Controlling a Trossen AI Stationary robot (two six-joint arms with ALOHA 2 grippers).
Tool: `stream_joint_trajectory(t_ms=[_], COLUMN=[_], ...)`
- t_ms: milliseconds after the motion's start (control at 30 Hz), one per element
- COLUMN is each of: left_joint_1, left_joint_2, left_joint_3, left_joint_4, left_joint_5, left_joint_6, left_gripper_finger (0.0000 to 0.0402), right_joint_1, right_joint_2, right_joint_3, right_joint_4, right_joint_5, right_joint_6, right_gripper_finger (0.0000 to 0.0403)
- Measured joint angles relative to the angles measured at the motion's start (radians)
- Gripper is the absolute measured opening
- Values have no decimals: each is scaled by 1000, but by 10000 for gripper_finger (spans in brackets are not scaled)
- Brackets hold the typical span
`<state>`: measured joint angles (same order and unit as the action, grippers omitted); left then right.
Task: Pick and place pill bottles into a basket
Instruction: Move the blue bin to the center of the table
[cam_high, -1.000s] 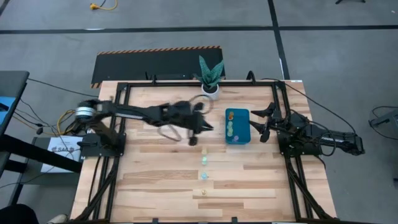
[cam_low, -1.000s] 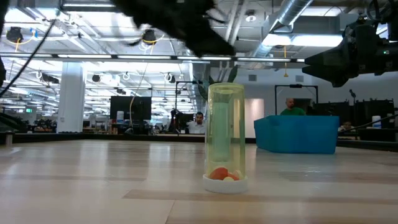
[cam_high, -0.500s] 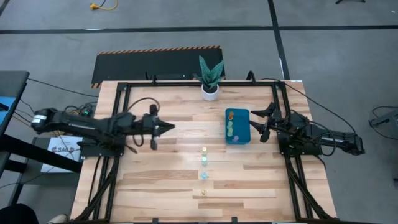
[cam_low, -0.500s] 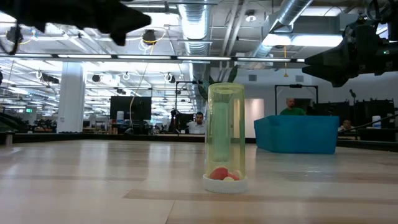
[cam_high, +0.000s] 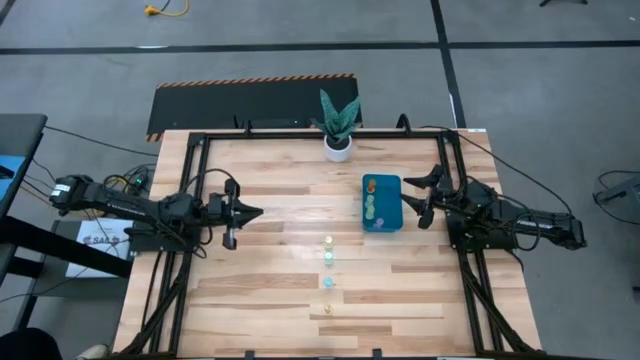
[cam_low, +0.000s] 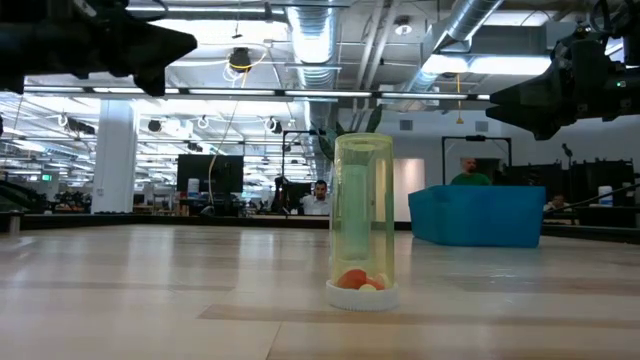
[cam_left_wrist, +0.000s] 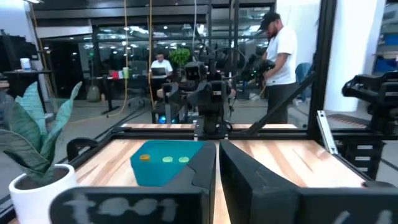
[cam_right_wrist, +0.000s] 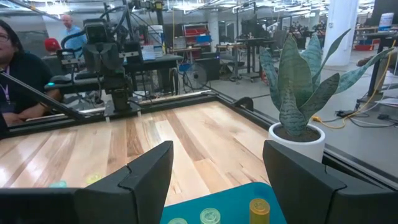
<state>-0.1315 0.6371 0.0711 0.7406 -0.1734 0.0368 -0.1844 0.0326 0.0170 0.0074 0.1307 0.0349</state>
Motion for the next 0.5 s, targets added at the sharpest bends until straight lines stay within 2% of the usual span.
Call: stream_joint_trajectory(t_ms=[233, 500], left_joint_1=[-16, -16], left_joint_2=[-26, -88], left_joint_3=[-60, -60], left_joint_4=[21, -40], left_joint_5=[-9, -15], left_joint_6=[0, 12], left_gripper_finger=[9, 9], right_joint_1=[0, 0], right_joint_2=[0, 0], right_joint_3=[0, 0], right_joint_4=[0, 0], right_joint_5=[0, 0], right_joint_6=[0, 0], right_gripper_finger=[244, 244])
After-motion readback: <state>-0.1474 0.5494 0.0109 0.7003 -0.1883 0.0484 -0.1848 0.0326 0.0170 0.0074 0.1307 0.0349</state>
